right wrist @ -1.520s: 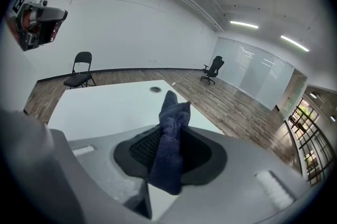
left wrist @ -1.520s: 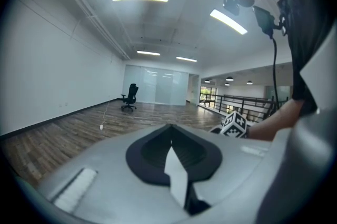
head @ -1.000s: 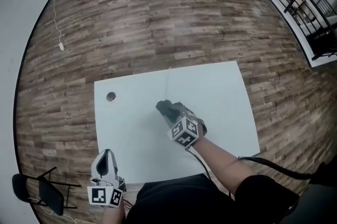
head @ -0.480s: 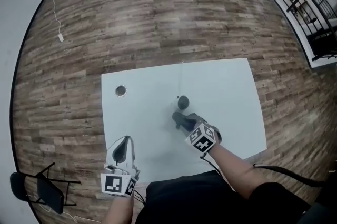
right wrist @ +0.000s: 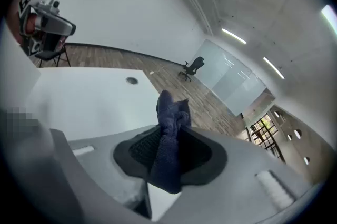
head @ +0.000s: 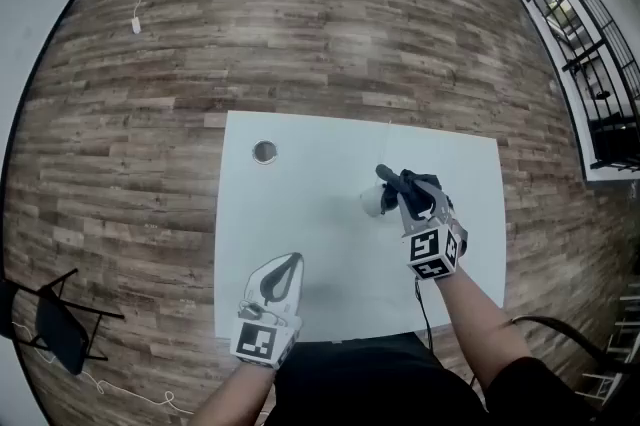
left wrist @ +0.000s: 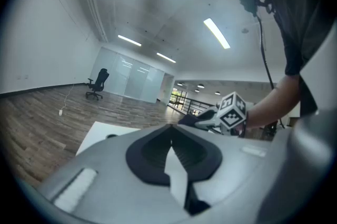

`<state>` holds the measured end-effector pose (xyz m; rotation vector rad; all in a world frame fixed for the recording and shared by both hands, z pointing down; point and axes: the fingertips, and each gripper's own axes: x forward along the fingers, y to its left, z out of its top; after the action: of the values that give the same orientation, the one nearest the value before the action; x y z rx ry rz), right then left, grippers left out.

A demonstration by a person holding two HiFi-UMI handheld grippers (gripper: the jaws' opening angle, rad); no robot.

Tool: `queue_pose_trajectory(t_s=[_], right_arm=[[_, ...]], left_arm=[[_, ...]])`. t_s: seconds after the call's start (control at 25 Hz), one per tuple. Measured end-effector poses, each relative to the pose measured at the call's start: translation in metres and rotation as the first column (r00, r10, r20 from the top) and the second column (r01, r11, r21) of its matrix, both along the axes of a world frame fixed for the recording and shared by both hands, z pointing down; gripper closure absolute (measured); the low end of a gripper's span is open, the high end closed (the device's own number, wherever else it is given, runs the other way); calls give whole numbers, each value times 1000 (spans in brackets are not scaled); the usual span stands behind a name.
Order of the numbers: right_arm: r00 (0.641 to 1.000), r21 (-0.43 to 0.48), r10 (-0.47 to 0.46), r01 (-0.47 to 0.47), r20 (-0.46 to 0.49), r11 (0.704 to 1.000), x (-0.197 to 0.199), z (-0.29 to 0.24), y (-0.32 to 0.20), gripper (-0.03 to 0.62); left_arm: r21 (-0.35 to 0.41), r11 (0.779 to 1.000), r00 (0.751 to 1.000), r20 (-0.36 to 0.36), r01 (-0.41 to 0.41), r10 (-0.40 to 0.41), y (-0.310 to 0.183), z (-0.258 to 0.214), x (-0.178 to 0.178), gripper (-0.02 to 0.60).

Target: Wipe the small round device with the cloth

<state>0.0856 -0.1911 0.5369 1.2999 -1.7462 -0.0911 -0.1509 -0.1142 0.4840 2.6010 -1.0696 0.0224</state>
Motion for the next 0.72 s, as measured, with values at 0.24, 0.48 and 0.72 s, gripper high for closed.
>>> queue_pose_trajectory(t_s=[0.24, 0.48, 0.72], right_arm=[[999, -100, 3, -6, -32, 995, -14, 22, -5, 485], [1000, -166, -11, 9, -8, 986, -44, 38, 5, 485], [999, -202, 2, 7, 45, 979, -56, 50, 15, 485]], left_arm=[[-14, 1000, 1000, -12, -9, 9, 17, 7, -1, 575], [-1, 1000, 1000, -19, -19, 19, 16, 6, -2, 575], [14, 1000, 1000, -11, -19, 19, 5, 0, -6, 575]])
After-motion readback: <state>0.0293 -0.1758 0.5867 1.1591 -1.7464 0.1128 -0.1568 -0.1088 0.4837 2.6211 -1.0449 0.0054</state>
